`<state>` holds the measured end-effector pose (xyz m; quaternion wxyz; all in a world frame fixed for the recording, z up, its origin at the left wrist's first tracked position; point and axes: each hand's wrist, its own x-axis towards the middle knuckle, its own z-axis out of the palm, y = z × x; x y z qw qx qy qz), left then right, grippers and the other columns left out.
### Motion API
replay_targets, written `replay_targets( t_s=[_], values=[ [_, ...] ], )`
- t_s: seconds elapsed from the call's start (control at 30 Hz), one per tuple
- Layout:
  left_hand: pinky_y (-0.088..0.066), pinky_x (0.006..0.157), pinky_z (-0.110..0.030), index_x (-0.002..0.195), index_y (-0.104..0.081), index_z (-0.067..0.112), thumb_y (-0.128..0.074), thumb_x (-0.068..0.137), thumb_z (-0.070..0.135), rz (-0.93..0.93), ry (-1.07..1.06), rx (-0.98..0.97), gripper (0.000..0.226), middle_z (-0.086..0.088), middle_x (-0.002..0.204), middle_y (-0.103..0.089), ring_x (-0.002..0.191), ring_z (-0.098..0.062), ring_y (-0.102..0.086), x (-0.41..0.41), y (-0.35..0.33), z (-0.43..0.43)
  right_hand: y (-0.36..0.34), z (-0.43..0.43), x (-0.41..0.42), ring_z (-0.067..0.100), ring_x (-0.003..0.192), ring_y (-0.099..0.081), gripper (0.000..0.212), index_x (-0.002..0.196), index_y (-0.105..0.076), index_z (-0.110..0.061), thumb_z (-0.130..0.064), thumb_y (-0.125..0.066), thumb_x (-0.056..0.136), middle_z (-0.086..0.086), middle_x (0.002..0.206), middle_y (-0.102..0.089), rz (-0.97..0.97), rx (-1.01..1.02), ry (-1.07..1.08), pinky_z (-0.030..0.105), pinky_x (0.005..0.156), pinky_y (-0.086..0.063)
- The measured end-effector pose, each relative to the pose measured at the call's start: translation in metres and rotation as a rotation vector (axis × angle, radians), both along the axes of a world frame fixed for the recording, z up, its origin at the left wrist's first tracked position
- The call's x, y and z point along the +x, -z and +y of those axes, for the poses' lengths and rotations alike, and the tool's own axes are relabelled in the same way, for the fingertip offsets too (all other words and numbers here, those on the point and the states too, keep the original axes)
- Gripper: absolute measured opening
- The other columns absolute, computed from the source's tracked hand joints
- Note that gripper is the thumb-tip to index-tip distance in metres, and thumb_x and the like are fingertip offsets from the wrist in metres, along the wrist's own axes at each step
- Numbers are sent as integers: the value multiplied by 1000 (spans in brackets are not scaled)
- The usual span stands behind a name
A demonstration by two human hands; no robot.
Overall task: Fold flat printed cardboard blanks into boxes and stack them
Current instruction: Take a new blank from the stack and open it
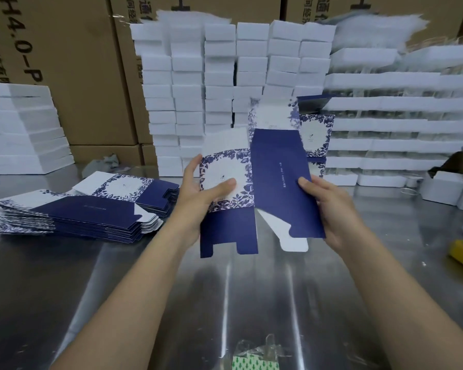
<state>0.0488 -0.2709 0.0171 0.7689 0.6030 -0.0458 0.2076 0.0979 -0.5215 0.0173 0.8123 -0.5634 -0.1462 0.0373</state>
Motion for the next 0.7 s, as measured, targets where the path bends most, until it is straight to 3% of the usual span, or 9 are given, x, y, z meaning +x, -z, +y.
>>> replay_targets(
  t_s=[0.07,0.17,0.23,0.33,0.47,0.5,0.6,0.7],
  values=[
    [-59,102,-38,154,-40,47,-95,72,14,27,54,-4,104,4,133,-74,123,-21,-71,2,0,1,6,-2,5,23,95,-78,22,119,-79,-18,-22,-66,101,6,120,-78,39,9,-52,37,59,-60],
    [-55,107,-43,152,-39,51,-90,82,14,84,-19,21,94,5,140,-69,125,-18,-69,4,1,4,13,-4,12,24,93,-78,20,115,-79,-20,-27,-71,98,7,118,-79,30,-34,34,41,61,-63],
    [-62,93,-41,149,-43,45,-87,87,18,137,-17,-49,81,4,128,-76,112,-20,-76,5,2,10,16,-7,14,23,89,-78,18,109,-81,-20,-30,-75,96,7,115,-80,18,-33,93,41,61,-63],
    [-63,79,-35,137,-65,22,-84,90,25,183,19,-59,51,-3,119,-80,99,-21,-79,3,4,16,19,-6,15,26,87,-77,29,112,-80,-13,-36,-78,93,11,114,-80,4,-30,91,40,59,-61],
    [-65,78,-35,125,-74,18,-81,93,27,163,0,-79,34,-3,115,-81,96,-20,-78,2,11,17,23,-3,14,33,97,-77,36,117,-78,-12,-40,-74,95,10,116,-79,28,-112,50,54,80,-65],
    [-65,80,-35,125,-74,19,-81,94,27,156,-11,-98,33,-3,115,-81,96,-20,-78,3,12,19,23,-2,12,31,95,-78,33,115,-78,-13,-39,-72,97,9,113,-80,31,-140,49,50,81,-65],
    [-65,75,-33,122,-74,17,-80,94,26,153,-35,-118,30,-4,114,-81,90,-18,-78,5,17,22,24,2,6,26,84,-80,21,105,-77,-17,-35,-68,101,7,103,-82,30,-215,74,31,66,-61],
    [-64,74,-31,124,-75,18,-78,96,28,174,-5,-124,29,-3,116,-81,95,-18,-78,8,23,26,27,4,6,26,82,-74,18,95,-71,-10,-27,-70,101,8,95,-79,37,-197,134,30,69,-61]
  ],
)
